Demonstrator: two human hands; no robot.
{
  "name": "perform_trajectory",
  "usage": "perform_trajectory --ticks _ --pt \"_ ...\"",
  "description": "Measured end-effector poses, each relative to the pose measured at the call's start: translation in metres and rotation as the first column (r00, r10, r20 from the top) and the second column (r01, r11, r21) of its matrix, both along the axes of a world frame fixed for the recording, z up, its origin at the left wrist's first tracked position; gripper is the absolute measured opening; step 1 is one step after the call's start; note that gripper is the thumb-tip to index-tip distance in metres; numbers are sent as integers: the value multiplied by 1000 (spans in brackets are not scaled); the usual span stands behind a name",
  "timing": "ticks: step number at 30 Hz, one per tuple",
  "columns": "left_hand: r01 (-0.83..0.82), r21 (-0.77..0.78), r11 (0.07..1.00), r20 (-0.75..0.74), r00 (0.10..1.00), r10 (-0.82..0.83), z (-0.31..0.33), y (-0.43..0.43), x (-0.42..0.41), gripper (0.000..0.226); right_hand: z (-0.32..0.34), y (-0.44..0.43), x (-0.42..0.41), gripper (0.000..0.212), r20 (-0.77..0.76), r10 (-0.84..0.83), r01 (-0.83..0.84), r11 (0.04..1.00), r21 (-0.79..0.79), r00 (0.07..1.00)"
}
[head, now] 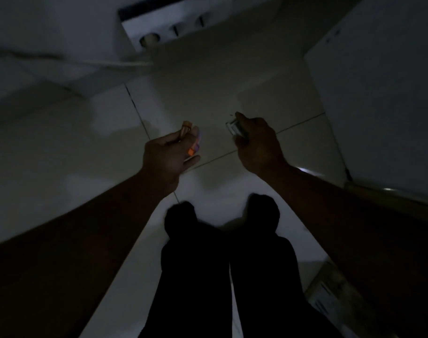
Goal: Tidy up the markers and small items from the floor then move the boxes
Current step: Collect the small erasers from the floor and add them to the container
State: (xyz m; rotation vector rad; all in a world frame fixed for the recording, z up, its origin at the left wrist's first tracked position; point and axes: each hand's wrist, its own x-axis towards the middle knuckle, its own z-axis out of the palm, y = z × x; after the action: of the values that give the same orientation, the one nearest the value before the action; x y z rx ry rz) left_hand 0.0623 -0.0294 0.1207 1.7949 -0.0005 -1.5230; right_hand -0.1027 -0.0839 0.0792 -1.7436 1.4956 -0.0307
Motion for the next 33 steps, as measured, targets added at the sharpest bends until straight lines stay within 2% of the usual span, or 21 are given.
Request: perform_trajectory --ticks 6,10,13,19,23,28,33 --pt "18 -38 999 -15 1000 -18 117 -7 -3 37 120 -1 6 62 150 -200 193 979 59 968" --pt "54 -74 996 7 999 -53 208 -10 -8 32 222 -2 4 40 224 -240 242 970 19 945" --pt "72 -106 992 19 997 -70 245 -5 -16 19 271 -5 2 31 245 -236 241 970 12 940" --pt "167 -136 976 12 986 -167 372 6 -26 13 421 -9 -20 35 294 -335 349 937 4 895" --pt "161 -153 975 -5 986 -164 450 8 -31 10 500 -1 -37 42 313 -338 364 931 -28 888" --pt "133 -238 962 -22 990 -142 518 5 -42 7 565 23 -46 41 262 -320 362 923 -131 910" --pt "245 -307 920 -17 965 -263 565 4 -50 12 612 40 -47 47 279 -348 407 893 -192 895"
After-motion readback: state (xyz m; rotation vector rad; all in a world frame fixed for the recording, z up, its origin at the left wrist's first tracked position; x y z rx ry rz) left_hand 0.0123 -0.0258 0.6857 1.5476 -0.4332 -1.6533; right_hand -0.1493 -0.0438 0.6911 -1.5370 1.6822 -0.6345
